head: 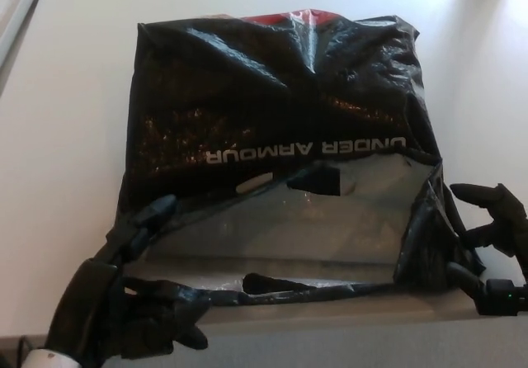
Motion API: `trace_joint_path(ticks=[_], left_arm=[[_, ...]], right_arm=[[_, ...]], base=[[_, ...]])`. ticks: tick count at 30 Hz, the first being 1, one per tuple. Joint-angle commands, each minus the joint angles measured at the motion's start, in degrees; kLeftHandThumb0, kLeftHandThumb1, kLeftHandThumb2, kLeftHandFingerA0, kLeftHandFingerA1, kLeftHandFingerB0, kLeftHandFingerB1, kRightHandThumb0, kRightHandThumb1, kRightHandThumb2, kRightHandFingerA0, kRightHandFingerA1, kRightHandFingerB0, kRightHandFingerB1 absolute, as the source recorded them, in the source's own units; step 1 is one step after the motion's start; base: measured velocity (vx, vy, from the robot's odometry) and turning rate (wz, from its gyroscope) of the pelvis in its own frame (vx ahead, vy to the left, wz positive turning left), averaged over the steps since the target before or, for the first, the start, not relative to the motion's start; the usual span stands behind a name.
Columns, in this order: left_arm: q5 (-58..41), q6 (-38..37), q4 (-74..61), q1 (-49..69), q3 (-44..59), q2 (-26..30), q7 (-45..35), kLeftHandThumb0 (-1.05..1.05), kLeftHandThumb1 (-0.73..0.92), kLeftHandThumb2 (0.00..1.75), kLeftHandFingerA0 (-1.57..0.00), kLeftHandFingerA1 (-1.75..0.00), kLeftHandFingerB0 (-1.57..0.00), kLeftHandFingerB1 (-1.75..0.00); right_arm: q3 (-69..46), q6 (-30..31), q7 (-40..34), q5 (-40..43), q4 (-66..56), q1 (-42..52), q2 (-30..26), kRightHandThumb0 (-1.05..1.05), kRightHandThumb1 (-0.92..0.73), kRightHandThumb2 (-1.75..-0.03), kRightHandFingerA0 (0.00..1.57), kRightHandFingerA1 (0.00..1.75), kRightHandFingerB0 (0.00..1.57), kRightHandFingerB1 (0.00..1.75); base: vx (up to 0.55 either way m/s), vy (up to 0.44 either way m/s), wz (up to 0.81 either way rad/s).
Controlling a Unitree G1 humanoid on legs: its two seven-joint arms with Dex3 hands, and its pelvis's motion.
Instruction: A plastic bag is kept infront of the robot in the middle of the desk and the robot uses both its hands to grab it from the top and lifts it up and then releases it.
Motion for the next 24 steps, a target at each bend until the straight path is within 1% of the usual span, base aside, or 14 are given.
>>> trace_joint_path(ticks=[1, 2, 3, 6, 7, 8, 10, 11, 12, 14, 16, 17, 21, 24], left_arm=[[-7.6, 16.4, -5.7, 2.2, -1.5, 3.9, -4.6, -0.51, 0.38, 0.64, -0.44, -0.48, -0.05, -0.43], [-8.3, 17.1, -6.1, 2.7, -1.4, 3.9, -4.5, -0.43, 0.45, 0.54, -0.49, -0.43, -0.08, -0.39], [-8.8, 17.8, -6.4, 2.8, -1.2, 3.8, -4.4, -0.42, 0.45, 0.54, -0.51, -0.44, -0.09, -0.39], [-9.3, 18.6, -6.5, 2.7, -1.2, 3.9, -4.5, -0.43, 0.46, 0.54, -0.51, -0.43, -0.09, -0.39], [-9.9, 19.0, -6.1, 2.4, -0.9, 3.7, -4.6, -0.42, 0.47, 0.54, -0.51, -0.44, -0.10, -0.39], [-10.4, 19.7, -6.0, 2.2, -0.6, 3.6, -4.5, -0.42, 0.46, 0.54, -0.53, -0.44, -0.11, -0.40], [-10.8, 20.8, -6.4, 2.2, -0.4, 3.4, -4.0, -0.42, 0.46, 0.54, -0.55, -0.45, -0.11, -0.39], [-10.9, 21.3, -6.6, 2.2, -0.4, 3.3, -3.8, -0.33, 0.32, 0.81, -0.49, -0.64, 0.00, -0.47], [-10.9, 21.6, -6.7, 2.2, -0.3, 3.2, -3.6, -0.33, 0.32, 0.81, -0.49, -0.64, 0.00, -0.47], [-11.7, 22.5, -6.8, 2.0, 0.1, 3.1, -3.8, -0.33, 0.33, 0.82, -0.50, -0.64, 0.00, -0.47], [-11.8, 22.8, -6.9, 1.8, 0.1, 3.3, -3.8, -0.33, 0.34, 0.82, -0.50, -0.65, 0.00, -0.47], [-11.9, 23.4, -7.2, 1.7, 0.2, 3.3, -3.6, -0.35, 0.34, 0.83, -0.49, -0.64, 0.00, -0.47], [-12.7, 25.2, -7.9, 1.4, 0.6, 3.4, -3.1, -0.35, 0.34, 0.83, -0.48, -0.63, 0.00, -0.47], [-13.2, 26.4, -8.3, 1.3, 1.0, 3.1, -2.6, -0.35, 0.35, 0.84, -0.49, -0.64, 0.00, -0.47]], right_arm=[[2.3, 5.6, 6.9, -1.0, 1.1, 0.4, -0.6, -1.05, -0.42, -0.88, 0.32, 0.95, 0.05, 0.69], [3.2, 6.1, 6.7, -2.1, 0.8, 0.5, -0.9, -1.05, -0.53, -0.61, 0.21, 1.06, 0.00, 0.76], [4.2, 6.6, 6.4, -3.4, 0.5, 0.5, -1.3, -1.05, -0.51, -0.60, 0.13, 1.11, 0.00, 0.65], [6.1, 8.2, 6.5, -5.3, -0.3, 0.5, -2.0, -1.05, -0.52, -0.62, 0.11, 1.13, 0.00, 0.60], [7.0, 8.5, 6.2, -6.4, -1.0, 0.2, -2.2, -1.05, -0.51, -0.62, 0.09, 1.18, 0.00, 0.53], [8.0, 8.9, 5.9, -7.2, -1.8, 0.1, -2.5, -1.05, -0.52, -0.60, 0.07, 1.22, 0.00, 0.49], [9.2, 9.8, 6.1, -7.8, -2.8, 0.1, -2.8, -1.05, -0.51, -0.60, 0.04, 1.25, 0.00, 0.46], [10.2, 10.7, 6.3, -8.4, -3.5, 0.0, -3.1, -1.05, -0.52, -0.61, 0.00, 1.31, 0.00, 0.39], [11.0, 11.5, 6.4, -9.2, -4.2, -0.2, -3.3, -1.05, -0.52, -0.61, 0.00, 1.31, 0.00, 0.39], [12.3, 12.5, 6.0, -9.9, -5.1, -0.4, -3.6, -1.05, -0.52, -0.64, 0.00, 1.33, 0.00, 0.32], [13.0, 13.4, 6.2, -9.9, -5.9, -0.5, -3.6, -1.05, -0.51, -0.63, 0.00, 1.32, 0.00, 0.35], [13.6, 14.1, 5.9, -10.1, -6.4, -0.6, -3.6, -1.05, -0.53, -0.63, 0.00, 1.31, 0.00, 0.27], [15.2, 16.0, 3.7, -11.5, -7.1, -1.2, -3.3, -1.05, -0.54, -0.62, 0.00, 1.30, 0.00, 0.24], [15.9, 15.9, 1.8, -12.0, -5.6, -2.5, -2.3, -1.05, -0.58, -0.64, 0.00, 1.30, 0.00, 0.20]], base=[[0.00, 0.000, 0.00], [0.00, 0.000, 0.00], [0.00, 0.000, 0.00], [0.00, 0.000, 0.00], [0.00, 0.000, 0.00], [0.00, 0.000, 0.00], [0.00, 0.000, 0.00], [0.00, 0.000, 0.00], [0.00, 0.000, 0.00], [0.00, 0.000, 0.00], [0.00, 0.000, 0.00], [0.00, 0.000, 0.00], [0.00, 0.000, 0.00], [0.00, 0.000, 0.00]])
